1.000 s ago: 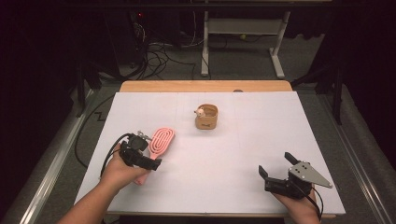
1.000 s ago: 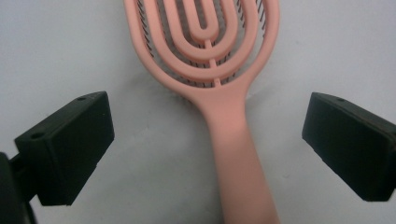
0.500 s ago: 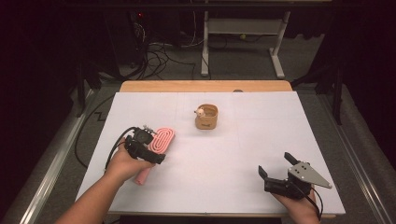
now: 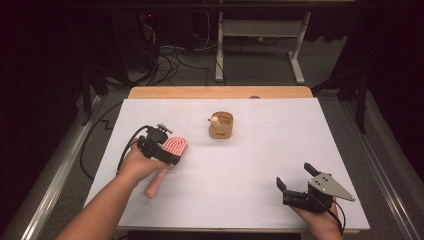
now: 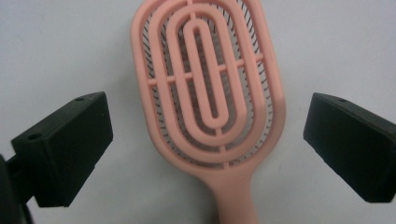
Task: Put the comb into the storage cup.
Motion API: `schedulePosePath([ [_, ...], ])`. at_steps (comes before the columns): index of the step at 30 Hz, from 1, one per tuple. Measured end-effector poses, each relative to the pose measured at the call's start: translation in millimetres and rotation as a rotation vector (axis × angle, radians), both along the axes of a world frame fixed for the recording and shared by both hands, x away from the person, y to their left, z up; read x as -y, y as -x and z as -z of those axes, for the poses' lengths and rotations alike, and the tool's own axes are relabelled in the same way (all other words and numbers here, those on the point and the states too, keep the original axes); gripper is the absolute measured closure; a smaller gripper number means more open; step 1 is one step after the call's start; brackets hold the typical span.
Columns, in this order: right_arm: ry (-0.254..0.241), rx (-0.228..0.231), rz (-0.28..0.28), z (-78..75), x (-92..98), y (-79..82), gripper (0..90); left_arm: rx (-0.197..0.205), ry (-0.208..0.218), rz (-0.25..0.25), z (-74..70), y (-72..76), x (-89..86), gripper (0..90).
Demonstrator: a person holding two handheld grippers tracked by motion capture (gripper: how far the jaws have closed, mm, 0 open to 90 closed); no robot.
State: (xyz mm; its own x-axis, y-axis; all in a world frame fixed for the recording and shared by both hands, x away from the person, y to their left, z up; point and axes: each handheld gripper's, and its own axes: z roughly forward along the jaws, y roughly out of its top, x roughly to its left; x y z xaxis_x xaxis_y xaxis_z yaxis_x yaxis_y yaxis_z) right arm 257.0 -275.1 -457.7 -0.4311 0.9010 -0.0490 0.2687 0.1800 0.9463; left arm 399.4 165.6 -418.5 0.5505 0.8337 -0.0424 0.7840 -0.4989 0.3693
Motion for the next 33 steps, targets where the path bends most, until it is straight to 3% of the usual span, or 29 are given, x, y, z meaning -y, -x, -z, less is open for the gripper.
schedulePosePath([
  [3,0.000,-0.001,-0.001,0.2,-0.2,-0.1,0.4,-0.007,0.016,-0.018,-0.9,-5.3,2.6,2.2],
  [14,0.005,-0.004,-0.005,1.2,-1.4,-0.5,0.4,-0.059,-0.028,-0.026,15.7,-18.5,9.8,2.9],
  [22,0.008,-0.005,-0.008,1.9,-2.2,-0.7,0.4,-0.115,-0.015,-0.053,23.6,-26.6,9.5,4.5],
  [33,0.009,-0.004,-0.009,2.0,-2.9,-0.7,0.4,-0.174,0.025,-0.075,22.4,-30.3,6.6,14.1],
])
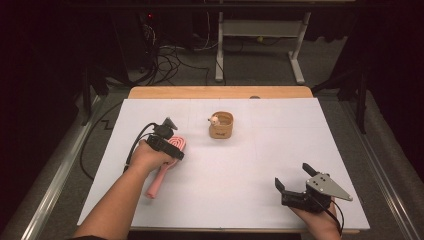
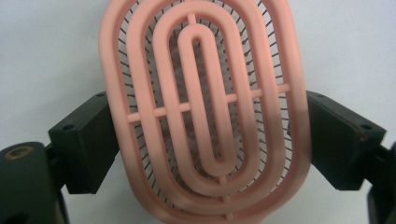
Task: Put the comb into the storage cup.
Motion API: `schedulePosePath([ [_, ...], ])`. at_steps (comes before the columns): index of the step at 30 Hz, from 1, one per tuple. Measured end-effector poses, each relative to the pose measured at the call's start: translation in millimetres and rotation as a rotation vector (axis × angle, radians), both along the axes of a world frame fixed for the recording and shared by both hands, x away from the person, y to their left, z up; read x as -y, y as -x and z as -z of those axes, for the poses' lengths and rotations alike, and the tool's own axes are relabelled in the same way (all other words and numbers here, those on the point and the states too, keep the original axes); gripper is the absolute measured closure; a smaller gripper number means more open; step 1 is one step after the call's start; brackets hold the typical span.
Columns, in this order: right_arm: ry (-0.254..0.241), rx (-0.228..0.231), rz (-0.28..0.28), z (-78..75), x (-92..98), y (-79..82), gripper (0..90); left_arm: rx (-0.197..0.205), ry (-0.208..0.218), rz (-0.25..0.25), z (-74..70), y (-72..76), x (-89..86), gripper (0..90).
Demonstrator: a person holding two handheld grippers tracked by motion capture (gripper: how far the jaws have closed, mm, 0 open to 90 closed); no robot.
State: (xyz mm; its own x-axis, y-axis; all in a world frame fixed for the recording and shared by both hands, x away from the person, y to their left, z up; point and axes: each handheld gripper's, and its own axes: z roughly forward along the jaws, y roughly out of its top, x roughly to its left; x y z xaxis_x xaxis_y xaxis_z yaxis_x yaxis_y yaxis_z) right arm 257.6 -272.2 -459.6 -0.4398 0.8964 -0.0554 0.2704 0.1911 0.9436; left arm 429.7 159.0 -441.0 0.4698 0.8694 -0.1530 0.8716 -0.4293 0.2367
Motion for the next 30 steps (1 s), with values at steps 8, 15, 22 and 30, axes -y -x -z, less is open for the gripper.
schedulePosePath([
  [8,0.001,0.000,-0.001,0.1,-0.2,0.1,0.4,-0.019,0.009,-0.019,0.1,-1.4,-1.6,14.8],
  [15,0.005,-0.001,-0.003,0.4,-0.8,0.0,0.4,-0.052,0.027,-0.035,2.5,-3.3,-2.0,15.4],
  [22,0.006,-0.001,-0.002,0.5,-0.7,0.0,0.4,-0.064,0.020,-0.045,2.8,-4.2,-0.5,17.0],
  [30,0.007,0.000,-0.002,0.4,-1.1,0.1,0.4,-0.048,-0.008,-0.036,1.9,-2.7,2.2,17.9],
])
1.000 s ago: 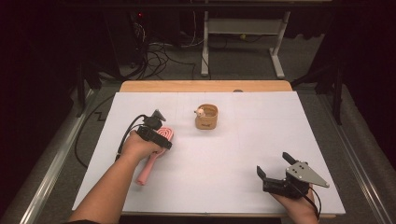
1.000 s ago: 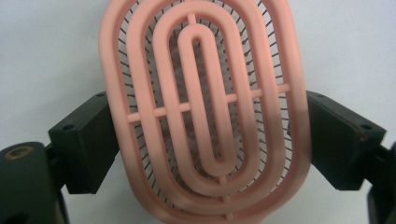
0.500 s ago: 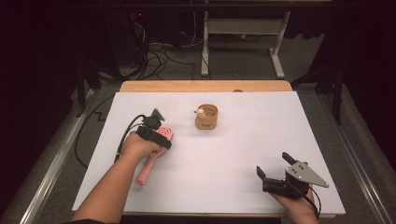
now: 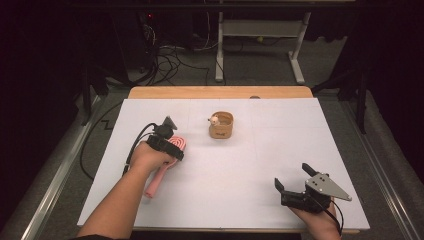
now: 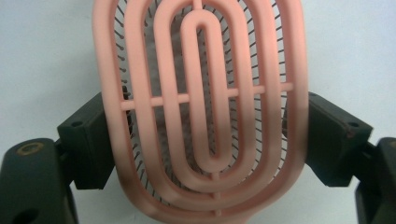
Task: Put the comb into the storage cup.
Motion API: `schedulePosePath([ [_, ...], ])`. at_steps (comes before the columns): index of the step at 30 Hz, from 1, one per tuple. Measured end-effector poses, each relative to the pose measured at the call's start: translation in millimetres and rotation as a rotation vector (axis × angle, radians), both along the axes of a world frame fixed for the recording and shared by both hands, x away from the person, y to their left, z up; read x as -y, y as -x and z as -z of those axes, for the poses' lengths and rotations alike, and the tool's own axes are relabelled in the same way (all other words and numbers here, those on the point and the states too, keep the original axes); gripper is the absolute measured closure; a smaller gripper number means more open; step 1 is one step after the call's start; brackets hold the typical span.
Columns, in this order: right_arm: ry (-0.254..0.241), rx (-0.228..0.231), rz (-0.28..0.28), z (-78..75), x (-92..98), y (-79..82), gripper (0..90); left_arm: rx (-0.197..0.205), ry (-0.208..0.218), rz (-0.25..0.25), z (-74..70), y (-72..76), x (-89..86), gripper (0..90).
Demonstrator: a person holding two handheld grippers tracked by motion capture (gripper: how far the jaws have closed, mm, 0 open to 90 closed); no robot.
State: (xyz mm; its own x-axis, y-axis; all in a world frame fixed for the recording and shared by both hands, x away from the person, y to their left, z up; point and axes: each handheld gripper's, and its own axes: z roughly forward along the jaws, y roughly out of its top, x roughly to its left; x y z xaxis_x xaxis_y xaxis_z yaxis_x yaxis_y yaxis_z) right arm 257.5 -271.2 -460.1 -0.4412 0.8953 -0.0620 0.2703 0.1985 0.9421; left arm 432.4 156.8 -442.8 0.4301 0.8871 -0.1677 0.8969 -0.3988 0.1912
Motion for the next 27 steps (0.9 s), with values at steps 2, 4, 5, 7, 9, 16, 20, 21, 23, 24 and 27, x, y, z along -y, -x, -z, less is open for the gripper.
schedulePosePath([
  [2,0.000,0.000,0.001,0.0,-0.1,0.1,0.4,0.006,-0.012,0.004,-0.4,0.3,0.7,18.1],
  [4,0.000,0.001,0.001,-0.1,-0.2,0.2,0.4,0.010,-0.012,0.004,-1.0,0.6,0.2,18.3],
  [5,0.000,0.001,0.002,-0.2,-0.1,0.1,0.4,0.005,-0.011,0.008,-1.2,0.5,-0.2,18.4],
  [7,-0.001,0.000,0.003,-0.1,0.0,0.0,0.4,0.006,-0.014,0.011,-2.1,0.9,-0.9,18.5],
  [9,0.001,-0.001,0.004,0.1,0.2,-0.1,0.4,0.005,-0.015,0.015,-3.1,1.3,-1.6,18.6],
  [16,0.000,0.001,0.004,-0.1,0.0,0.1,0.4,0.017,-0.021,0.023,-5.7,3.7,-2.0,18.9],
  [20,0.001,0.000,0.003,0.0,-0.2,0.0,0.4,0.027,-0.027,0.025,-7.8,5.0,-3.2,19.0],
  [21,0.002,0.000,0.003,0.0,-0.2,0.0,0.4,0.025,-0.026,0.027,-9.0,4.9,-3.6,19.0],
  [23,0.002,-0.001,0.004,0.2,-0.5,-0.2,0.4,0.034,-0.022,0.028,-10.8,5.3,-4.2,19.0],
  [24,0.002,-0.002,0.004,0.2,-0.5,-0.2,0.4,0.035,-0.018,0.027,-11.5,5.7,-4.4,19.1],
  [27,0.002,0.002,0.003,-0.2,-0.6,0.0,0.4,0.045,-0.008,0.027,-14.1,6.8,-6.1,19.1],
])
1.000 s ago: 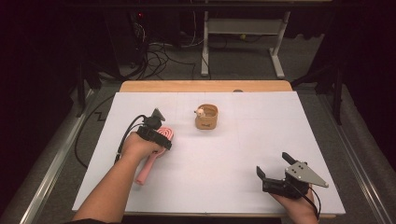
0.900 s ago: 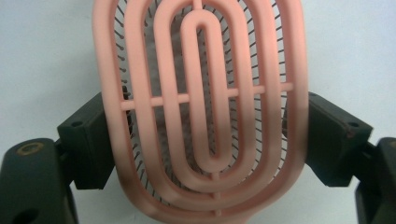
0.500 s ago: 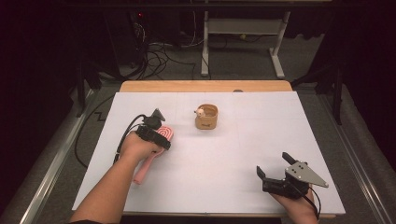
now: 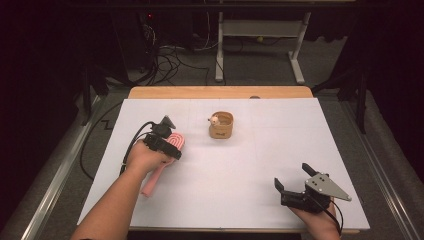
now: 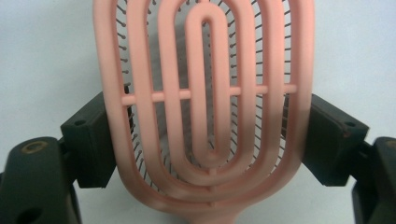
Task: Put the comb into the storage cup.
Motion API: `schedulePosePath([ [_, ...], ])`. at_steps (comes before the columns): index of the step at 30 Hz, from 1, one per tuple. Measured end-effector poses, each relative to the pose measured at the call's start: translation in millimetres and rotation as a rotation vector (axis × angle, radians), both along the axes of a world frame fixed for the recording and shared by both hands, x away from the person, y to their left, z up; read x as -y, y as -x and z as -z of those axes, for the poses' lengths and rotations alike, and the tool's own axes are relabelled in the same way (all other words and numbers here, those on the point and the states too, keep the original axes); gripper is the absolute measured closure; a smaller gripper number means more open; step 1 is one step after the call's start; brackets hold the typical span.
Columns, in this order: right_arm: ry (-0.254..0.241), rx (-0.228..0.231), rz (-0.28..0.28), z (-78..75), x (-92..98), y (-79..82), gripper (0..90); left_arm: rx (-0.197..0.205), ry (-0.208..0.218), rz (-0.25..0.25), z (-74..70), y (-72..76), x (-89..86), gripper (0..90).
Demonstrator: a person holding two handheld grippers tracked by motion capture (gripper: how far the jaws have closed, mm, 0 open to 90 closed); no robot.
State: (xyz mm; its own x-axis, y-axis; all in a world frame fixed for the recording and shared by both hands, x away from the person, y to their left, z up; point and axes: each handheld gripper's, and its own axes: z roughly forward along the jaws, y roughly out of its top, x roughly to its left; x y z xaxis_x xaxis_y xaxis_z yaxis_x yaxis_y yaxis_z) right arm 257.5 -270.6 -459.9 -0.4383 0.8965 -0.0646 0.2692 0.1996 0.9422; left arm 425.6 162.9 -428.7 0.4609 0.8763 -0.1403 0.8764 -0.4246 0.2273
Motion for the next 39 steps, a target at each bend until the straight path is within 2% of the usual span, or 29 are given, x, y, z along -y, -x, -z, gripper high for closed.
schedulePosePath([
  [5,0.002,-0.001,0.001,0.1,0.0,0.0,0.4,0.036,0.021,0.007,-5.6,3.0,-3.0,19.2],
  [13,0.004,0.000,0.001,-0.1,-0.9,0.2,0.4,0.055,0.031,0.007,-9.5,5.4,-2.8,19.2],
  [18,0.004,0.000,0.001,0.1,-0.7,0.2,0.4,0.070,0.053,0.011,-10.7,5.9,-3.9,19.2],
  [32,0.004,0.001,0.002,-0.1,-0.8,0.5,0.4,0.133,0.075,0.019,-19.9,12.3,-8.3,19.2],
  [39,0.002,0.001,0.000,0.0,-0.6,0.6,0.4,0.199,0.109,0.025,-28.0,17.9,-12.9,19.2],
])
